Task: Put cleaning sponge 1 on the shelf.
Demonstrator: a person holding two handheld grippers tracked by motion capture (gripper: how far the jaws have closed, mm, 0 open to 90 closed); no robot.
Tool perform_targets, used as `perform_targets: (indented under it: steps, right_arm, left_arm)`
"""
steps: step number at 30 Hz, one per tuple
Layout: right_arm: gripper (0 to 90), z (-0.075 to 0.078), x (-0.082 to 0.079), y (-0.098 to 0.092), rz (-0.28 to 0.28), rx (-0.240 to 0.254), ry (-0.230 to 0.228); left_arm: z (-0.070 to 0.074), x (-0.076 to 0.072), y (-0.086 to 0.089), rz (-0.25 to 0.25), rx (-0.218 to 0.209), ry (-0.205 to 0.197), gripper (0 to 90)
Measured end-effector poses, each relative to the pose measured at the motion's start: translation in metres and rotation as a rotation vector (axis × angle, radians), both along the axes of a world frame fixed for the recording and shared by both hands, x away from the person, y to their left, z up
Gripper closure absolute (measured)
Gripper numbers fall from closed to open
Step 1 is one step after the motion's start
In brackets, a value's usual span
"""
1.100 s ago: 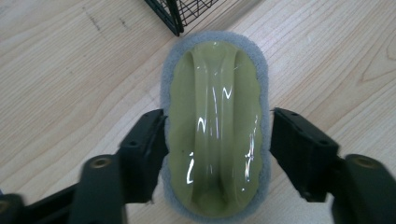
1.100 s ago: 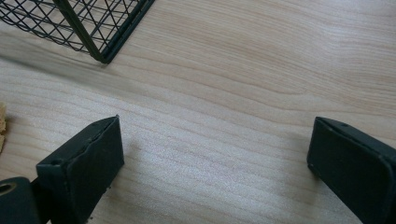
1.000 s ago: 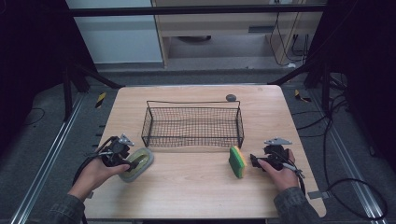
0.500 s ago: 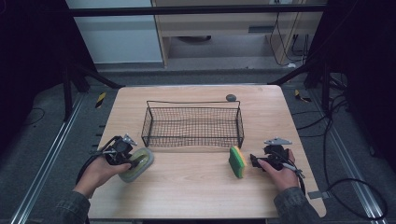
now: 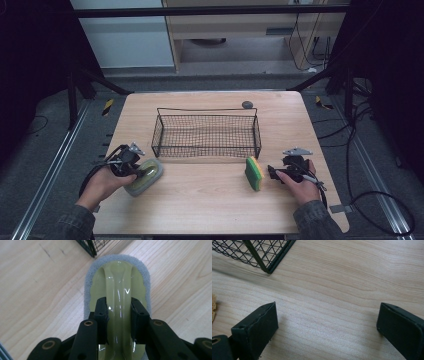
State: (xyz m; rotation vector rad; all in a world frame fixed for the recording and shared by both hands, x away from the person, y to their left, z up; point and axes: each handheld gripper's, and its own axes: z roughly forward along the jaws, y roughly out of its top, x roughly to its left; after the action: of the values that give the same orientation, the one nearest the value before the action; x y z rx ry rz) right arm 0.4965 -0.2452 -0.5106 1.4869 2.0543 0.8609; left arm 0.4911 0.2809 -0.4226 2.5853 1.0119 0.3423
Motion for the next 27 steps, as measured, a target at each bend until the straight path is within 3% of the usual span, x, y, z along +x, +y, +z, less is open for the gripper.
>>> perform_targets:
  steps: [2, 5, 11, 19, 22, 27]
  right_arm:
    - [3.8, 0.0, 0.0, 0.0, -0.001, 0.0, -0.001]
    - [3.8, -0.001, -0.001, 0.0, 0.002, 0.001, -0.005]
    - [3.3, -0.002, -0.002, -0.002, 0.012, 0.011, -0.018]
    - [1.4, -0.002, 0.0, -0.001, 0.021, 0.003, -0.015]
    - [1.1, -0.002, 0.001, -0.002, 0.028, 0.002, -0.016]
    - [1.3, -0.002, 0.001, -0.001, 0.025, 0.001, -0.015]
  left_arm:
    - [0.003, -0.003, 0.0, -0.006, -0.001, -0.011, 70.7]
    - [0.019, -0.012, -0.002, -0.061, 0.001, -0.054, 70.7]
    - [0.044, -0.012, -0.009, -0.113, -0.004, -0.11, 70.7]
    - [0.069, 0.009, -0.019, -0.196, 0.008, -0.198, 70.7]
    - [0.073, 0.017, -0.021, -0.211, 0.009, -0.213, 70.7]
    - [0.085, 0.038, -0.028, -0.281, 0.021, -0.243, 70.7]
